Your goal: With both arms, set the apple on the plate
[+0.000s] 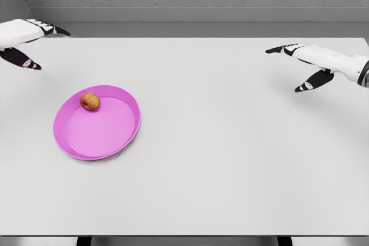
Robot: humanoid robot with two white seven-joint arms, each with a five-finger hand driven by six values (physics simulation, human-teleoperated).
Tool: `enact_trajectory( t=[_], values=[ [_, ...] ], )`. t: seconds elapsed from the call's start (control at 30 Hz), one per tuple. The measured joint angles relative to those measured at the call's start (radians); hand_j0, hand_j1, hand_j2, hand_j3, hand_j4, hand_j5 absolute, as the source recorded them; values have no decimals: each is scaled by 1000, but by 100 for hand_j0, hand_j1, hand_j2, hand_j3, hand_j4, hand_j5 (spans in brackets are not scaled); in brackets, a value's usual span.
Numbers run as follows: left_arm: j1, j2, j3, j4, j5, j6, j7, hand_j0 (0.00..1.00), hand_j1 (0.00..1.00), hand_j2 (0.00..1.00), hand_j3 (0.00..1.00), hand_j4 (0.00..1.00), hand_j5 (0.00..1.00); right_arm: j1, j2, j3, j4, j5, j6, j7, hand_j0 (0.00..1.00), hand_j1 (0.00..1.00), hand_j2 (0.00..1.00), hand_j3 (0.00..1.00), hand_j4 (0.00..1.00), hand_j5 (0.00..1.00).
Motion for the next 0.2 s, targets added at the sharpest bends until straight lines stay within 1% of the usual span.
enact_trajectory(
  t=[0.03,0.1,0.2],
  values=[
    [0,-25,12,57,3,0,0,100,100,100,100,100,100,0,0,0,0,0,0,0,100,100,100,100,100,100],
    [2,-57,26,131,7,0,-1,100,100,100,100,100,100,0,0,0,0,0,0,0,100,100,100,100,100,100],
    [3,-81,34,181,9,0,-1,100,100,100,100,100,100,0,0,0,-1,0,0,0,100,100,100,100,100,100]
  ],
)
